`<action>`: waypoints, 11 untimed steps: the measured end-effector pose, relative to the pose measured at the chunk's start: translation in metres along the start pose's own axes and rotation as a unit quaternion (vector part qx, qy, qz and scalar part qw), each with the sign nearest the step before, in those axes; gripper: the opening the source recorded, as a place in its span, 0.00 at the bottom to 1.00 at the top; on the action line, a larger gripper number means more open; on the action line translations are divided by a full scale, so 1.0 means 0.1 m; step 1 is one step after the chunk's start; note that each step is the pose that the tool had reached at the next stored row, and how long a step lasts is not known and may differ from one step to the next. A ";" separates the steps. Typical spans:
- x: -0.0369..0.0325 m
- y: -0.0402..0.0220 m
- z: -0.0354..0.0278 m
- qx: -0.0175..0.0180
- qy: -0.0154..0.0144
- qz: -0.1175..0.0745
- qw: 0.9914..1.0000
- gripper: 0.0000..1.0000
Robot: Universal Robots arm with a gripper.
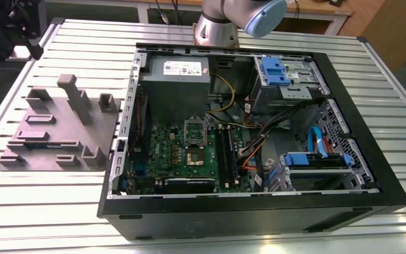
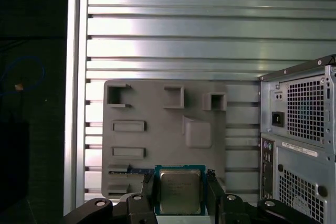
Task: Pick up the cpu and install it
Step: 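Pick up the cpu and move it towards the insertion slot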
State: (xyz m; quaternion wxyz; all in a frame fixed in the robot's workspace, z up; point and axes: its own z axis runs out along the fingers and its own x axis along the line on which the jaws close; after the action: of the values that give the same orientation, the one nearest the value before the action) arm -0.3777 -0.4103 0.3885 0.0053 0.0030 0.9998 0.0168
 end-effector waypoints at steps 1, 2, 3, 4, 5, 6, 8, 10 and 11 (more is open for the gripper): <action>-0.003 0.000 0.000 0.000 0.000 0.000 1.000 0.47; -0.007 0.000 0.000 0.000 0.000 0.000 1.000 0.47; -0.010 0.000 0.000 0.000 0.000 0.000 1.000 0.47; -0.013 0.000 0.001 0.000 0.000 0.000 1.000 0.47; -0.016 0.000 0.000 0.000 0.000 0.000 1.000 0.47; -0.019 0.000 0.000 0.000 0.000 0.000 1.000 0.47; -0.025 0.000 0.000 0.000 0.000 0.000 1.000 0.47; -0.031 0.000 0.001 0.000 0.000 0.000 1.000 0.47; -0.033 0.000 0.001 0.000 0.000 0.000 1.000 0.47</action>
State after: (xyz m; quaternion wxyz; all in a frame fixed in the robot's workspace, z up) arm -0.3745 -0.4103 0.3884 0.0054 0.0031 0.9998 0.0168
